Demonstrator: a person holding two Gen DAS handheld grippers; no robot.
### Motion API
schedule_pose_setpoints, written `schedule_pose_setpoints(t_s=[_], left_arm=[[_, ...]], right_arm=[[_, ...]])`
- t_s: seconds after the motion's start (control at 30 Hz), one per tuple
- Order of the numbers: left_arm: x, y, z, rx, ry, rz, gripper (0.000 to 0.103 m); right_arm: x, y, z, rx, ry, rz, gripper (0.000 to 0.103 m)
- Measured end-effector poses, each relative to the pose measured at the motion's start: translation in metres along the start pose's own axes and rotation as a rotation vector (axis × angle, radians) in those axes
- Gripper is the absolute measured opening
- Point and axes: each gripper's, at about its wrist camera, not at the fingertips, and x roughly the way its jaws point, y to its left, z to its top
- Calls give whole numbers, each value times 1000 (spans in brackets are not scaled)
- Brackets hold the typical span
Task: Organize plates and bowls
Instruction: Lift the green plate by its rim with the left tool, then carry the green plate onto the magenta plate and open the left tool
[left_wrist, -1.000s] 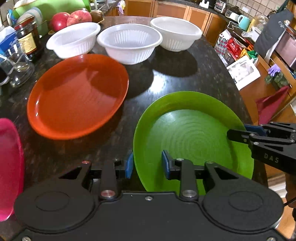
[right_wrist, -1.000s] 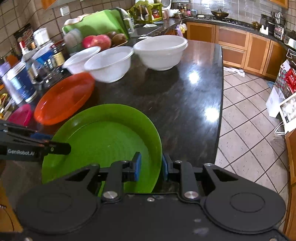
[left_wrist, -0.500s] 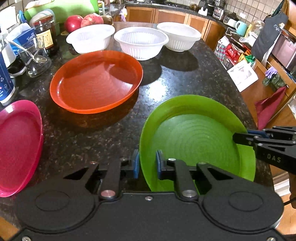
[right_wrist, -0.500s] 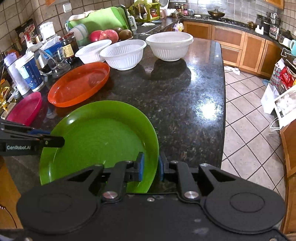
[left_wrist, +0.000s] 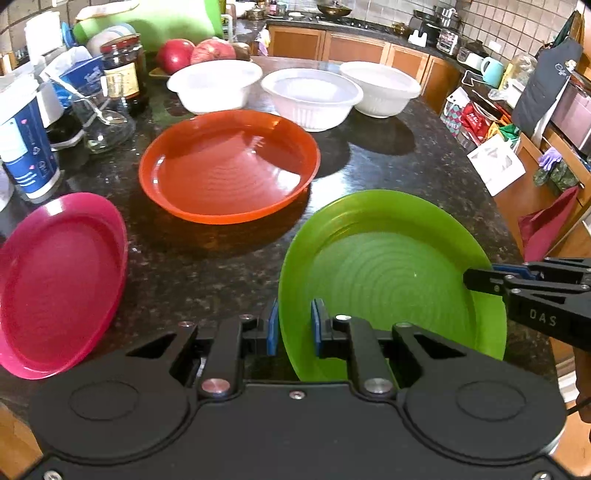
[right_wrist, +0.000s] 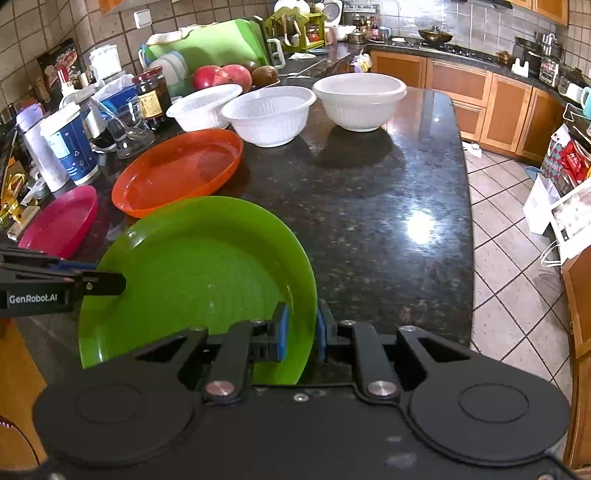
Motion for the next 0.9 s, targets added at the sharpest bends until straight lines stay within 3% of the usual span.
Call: schedule_pose_setpoints(t_s=[0.4,0.9], left_arm=[[-19,46,-2,4,-12,23,24],[-29,83,5,26,-29,2,24]], right_arm=[[9,51,10,-4,-12,12,18],[3,96,27,16,-44,-37,18]])
